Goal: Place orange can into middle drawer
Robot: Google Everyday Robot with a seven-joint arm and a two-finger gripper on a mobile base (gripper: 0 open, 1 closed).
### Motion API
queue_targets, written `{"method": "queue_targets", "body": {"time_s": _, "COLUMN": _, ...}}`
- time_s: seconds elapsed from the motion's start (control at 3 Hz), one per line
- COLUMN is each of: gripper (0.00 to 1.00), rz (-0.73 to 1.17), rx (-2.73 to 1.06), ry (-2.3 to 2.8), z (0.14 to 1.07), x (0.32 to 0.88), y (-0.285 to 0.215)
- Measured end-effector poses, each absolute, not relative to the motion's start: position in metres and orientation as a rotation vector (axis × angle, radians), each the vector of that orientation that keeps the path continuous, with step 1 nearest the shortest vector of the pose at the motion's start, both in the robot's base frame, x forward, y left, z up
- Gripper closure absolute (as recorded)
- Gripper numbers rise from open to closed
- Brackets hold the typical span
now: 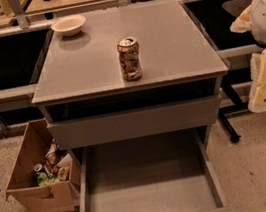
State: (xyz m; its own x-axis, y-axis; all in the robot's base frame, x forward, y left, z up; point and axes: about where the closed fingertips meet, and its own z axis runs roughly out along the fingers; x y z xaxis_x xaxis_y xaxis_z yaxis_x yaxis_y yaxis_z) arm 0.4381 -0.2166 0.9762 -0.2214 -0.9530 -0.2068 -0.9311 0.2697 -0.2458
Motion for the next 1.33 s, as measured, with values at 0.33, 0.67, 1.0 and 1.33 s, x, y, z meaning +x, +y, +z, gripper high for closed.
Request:
{"method": "queue_targets", "body": {"time_s": 0.33, "gripper": 0.00, "rz": -0.099, "rx": -1.725, "ry": 2.232, "z": 0.976, "x": 0.438, "y": -0.217}}
{"method": "queue_targets", "body": {"time_s": 0.67, "gripper": 0.00, "rz": -0.087, "rx": -1.706, "ry": 2.152, "z": 0.975, "x": 0.462, "y": -0.215}}
{"method": "queue_targets", "body": {"time_s": 1.0, "gripper": 0.00, "rz": -0.021, "rx": -1.556, "ry": 2.081, "z": 0.968, "x": 0.506, "y": -0.218}}
{"method": "queue_targets", "body": {"time_s": 1.33, "gripper": 0.00, "rz": 0.123, "rx": -1.361, "ry": 1.984, "z": 0.962, "x": 0.559, "y": -0.215}}
